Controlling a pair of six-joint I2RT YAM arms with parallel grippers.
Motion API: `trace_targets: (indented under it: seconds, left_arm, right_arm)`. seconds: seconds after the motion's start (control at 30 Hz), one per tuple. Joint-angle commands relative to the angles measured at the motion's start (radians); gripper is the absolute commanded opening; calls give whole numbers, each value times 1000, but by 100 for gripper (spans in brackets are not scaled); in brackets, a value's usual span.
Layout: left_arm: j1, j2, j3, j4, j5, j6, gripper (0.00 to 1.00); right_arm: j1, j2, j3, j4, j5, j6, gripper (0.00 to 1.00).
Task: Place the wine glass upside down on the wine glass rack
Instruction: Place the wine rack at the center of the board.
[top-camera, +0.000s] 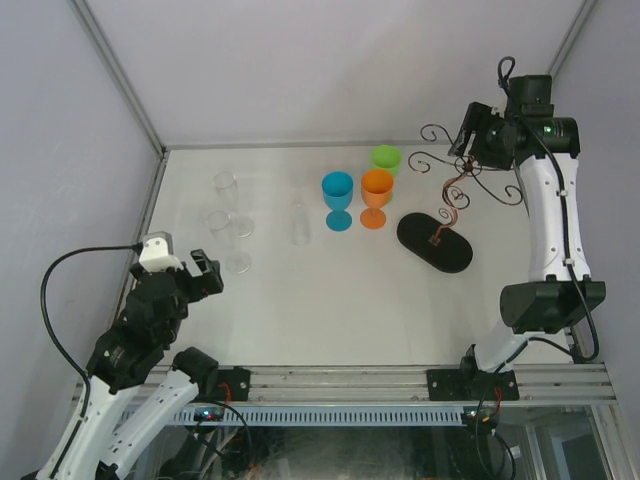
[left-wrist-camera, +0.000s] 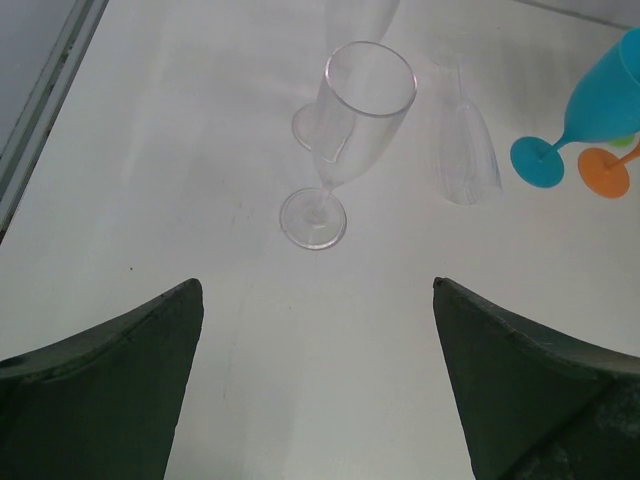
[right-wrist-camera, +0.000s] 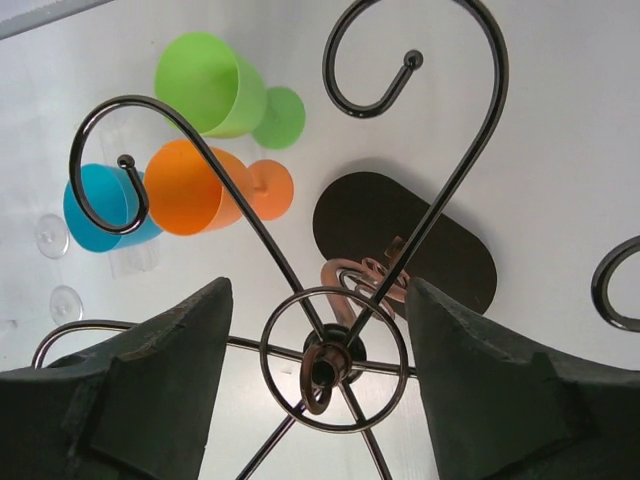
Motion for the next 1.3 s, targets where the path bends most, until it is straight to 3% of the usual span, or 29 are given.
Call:
trace_targets:
  seconds: [0.0, 0.2, 0.43, 0.53, 0.8, 1.0, 1.27]
  left_arm:
    - [8, -15, 51, 25, -35, -8, 100]
    - [9, -35, 53, 19, -59, -19, 100]
    - [9, -37, 53, 15, -60, -24, 100]
    - [8, -35, 54, 14, -59, -25, 100]
    - [9, -47, 53, 11, -69, -29, 100]
    - [8, -40, 53, 11, -69, -29, 100]
    - [9, -49, 52, 11, -77, -29, 100]
  right_arm:
    - [-20, -78, 30, 68, 3, 9, 72]
    - [-31, -172, -10, 120, 79, -13, 78]
    - [21, -382, -179, 256, 158, -53, 80]
    - [132, -459, -217, 293, 197, -74, 80]
    - [572, -579, -304, 404, 237, -125, 80]
    - [808, -476, -365, 450, 356, -141, 79]
    - [891, -228, -356, 557, 457, -174, 79]
